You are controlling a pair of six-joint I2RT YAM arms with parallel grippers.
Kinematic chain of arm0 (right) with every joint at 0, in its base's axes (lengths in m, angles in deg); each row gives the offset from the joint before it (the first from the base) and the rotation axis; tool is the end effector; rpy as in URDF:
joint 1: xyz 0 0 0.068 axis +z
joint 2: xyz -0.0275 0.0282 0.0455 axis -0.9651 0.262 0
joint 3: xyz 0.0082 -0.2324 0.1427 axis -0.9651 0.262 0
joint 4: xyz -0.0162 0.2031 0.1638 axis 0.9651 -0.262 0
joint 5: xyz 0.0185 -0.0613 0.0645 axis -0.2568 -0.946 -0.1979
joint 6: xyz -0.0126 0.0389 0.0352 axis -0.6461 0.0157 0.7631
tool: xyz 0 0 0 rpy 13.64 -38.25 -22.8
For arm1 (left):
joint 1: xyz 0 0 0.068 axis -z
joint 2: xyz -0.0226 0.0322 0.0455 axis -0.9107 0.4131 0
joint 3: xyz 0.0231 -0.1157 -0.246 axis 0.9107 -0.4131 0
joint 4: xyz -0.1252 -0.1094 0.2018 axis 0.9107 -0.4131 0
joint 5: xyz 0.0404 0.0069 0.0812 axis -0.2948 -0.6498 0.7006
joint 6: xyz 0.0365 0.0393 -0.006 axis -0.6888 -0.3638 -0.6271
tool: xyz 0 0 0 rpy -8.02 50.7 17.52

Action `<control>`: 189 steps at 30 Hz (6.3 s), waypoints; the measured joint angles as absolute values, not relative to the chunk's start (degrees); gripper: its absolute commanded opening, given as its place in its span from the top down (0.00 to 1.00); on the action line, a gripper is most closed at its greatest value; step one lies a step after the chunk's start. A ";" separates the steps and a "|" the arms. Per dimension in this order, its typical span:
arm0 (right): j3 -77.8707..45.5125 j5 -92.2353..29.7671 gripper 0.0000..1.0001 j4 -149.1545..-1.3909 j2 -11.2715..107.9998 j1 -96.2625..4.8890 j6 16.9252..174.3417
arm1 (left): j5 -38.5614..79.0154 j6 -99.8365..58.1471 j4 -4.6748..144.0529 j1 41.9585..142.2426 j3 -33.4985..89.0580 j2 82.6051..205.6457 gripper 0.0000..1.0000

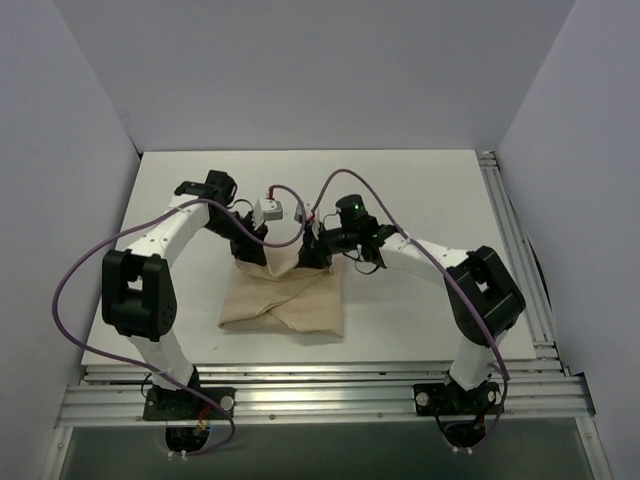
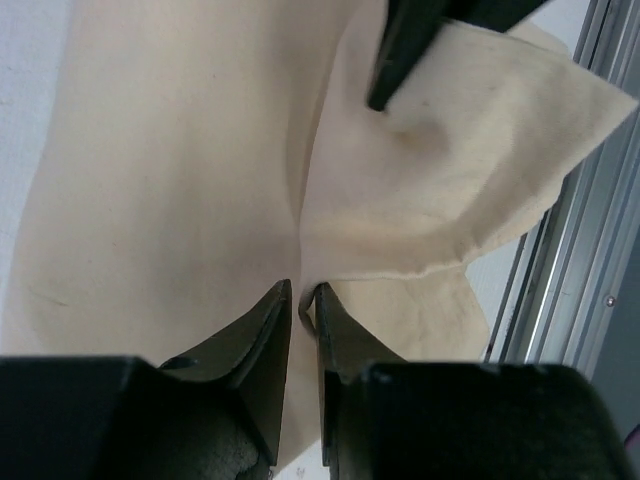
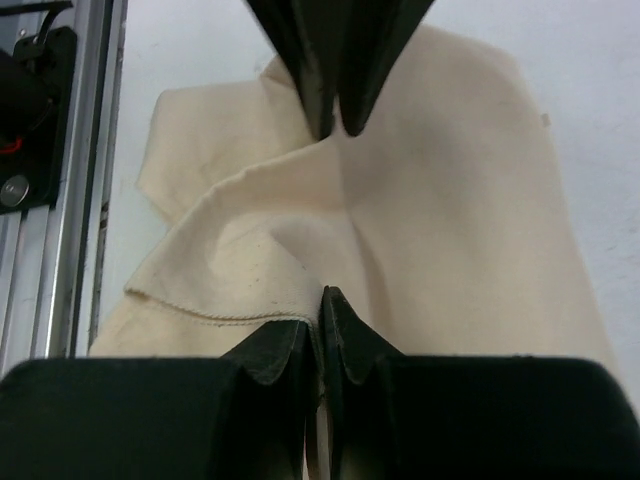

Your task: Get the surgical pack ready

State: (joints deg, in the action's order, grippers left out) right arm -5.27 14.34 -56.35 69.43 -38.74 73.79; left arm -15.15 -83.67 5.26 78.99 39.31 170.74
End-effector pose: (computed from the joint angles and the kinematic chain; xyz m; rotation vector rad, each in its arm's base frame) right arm 0.3037 0.2566 0.2392 -1.3605 1.3517 1.1245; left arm 0.3276 -0.1034 0.2531 1.4608 2.1500 -0.9151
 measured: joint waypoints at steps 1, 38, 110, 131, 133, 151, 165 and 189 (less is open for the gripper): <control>-3.46 13.53 1.00 -56.44 68.25 -37.73 73.92 | -15.15 -83.71 5.15 78.66 38.44 170.45 0.72; 12.78 -55.87 0.00 -63.37 30.75 -9.76 86.40 | -1.99 -57.26 18.72 72.63 29.39 170.85 0.61; 10.72 -29.64 0.58 -59.32 58.55 -35.53 132.33 | -1.14 -60.57 23.66 73.02 31.90 172.77 0.87; 10.72 -24.44 1.00 -57.12 58.90 -32.14 133.77 | 2.29 -61.02 21.43 79.21 31.18 156.92 0.06; 10.90 -24.46 1.00 -57.01 58.83 -31.94 133.79 | 5.40 -62.40 22.90 84.89 29.74 152.75 0.05; 12.06 -25.07 1.00 -56.18 58.53 -31.31 135.95 | 22.66 -74.84 38.26 104.67 5.48 148.18 0.19; 14.86 -25.77 1.00 -57.31 54.04 -27.15 137.00 | 22.99 -70.29 41.61 104.87 4.67 148.64 0.29; 20.71 -17.90 1.00 -43.52 60.34 -29.62 143.32 | 18.47 -66.79 41.96 113.81 3.44 147.42 0.58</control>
State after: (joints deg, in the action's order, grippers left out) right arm 20.71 -17.90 -43.52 60.34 -29.62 143.32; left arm 18.47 -66.79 41.96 113.81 3.44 147.42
